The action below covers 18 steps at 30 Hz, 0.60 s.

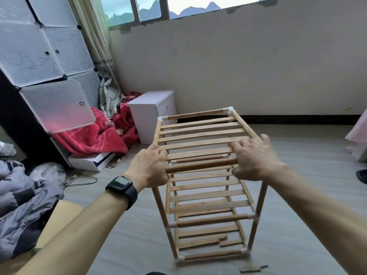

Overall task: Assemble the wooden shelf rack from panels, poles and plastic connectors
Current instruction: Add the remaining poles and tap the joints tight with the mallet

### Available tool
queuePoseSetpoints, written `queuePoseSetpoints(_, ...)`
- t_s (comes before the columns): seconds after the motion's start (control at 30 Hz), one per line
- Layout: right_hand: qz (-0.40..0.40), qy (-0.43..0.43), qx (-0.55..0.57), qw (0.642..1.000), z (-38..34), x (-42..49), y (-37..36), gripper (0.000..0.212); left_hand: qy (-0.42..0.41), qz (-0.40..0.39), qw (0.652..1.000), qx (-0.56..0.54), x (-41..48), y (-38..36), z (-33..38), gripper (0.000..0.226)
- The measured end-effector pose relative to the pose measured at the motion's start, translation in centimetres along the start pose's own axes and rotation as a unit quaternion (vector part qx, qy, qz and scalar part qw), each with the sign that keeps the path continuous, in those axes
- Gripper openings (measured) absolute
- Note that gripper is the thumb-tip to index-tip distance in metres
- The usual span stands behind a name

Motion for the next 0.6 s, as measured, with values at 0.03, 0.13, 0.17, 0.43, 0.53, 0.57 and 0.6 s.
queuePoseSetpoints(0.03, -0.005, 0.02, 0.007, 1.0, -1.2, -0.1, 0.3, 0.052, -0.009, 0.002, 1.0, 0.009, 0.1, 0.1, 0.4, 0.051)
queuePoseSetpoints(0.13, 0.002, 0.07, 0.053, 0.996, -5.4, 0.2, 1.3, 0.057, -0.028, 0.024, 0.999, 0.032, 0.2, 0.0, 1.2, 0.04)
queuePoseSetpoints(0.17, 0.011, 0.077, 0.061, 0.995, -6.8, 0.5, 1.6, 0.055, -0.029, 0.032, 0.998, 0.034, 0.2, -0.1, 1.5, 0.036)
queuePoseSetpoints(0.43, 0.119, 0.061, 0.04, 0.99, -8.1, 2.4, 1.1, 0.033, -0.013, 0.028, 0.999, 0.008, 0.9, -0.2, 3.0, 0.025)
queuePoseSetpoints(0.53, 0.134, 0.089, 0.033, 0.986, -5.7, 2.9, 0.6, 0.038, 0.005, 0.035, 0.999, 0.002, 1.5, 0.1, 5.2, 0.03)
queuePoseSetpoints(0.57, 0.138, 0.101, 0.032, 0.985, -4.8, 3.0, 0.4, 0.038, 0.015, 0.037, 0.999, -0.002, 1.7, 0.2, 6.0, 0.033)
queuePoseSetpoints(0.6, 0.141, 0.113, 0.028, 0.983, -4.0, 3.0, 0.2, 0.038, 0.026, 0.034, 0.999, -0.011, 1.9, 0.4, 6.8, 0.037)
Point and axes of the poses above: each hand's wrist, its own x-axis towards the middle knuckle, its own y-axis out of the back of the hand, z = x × y, the point moved 2 cm from there along x, towards the middle knuckle, and after that the axes turned 9 degrees about -x, right-handed, at the moved point
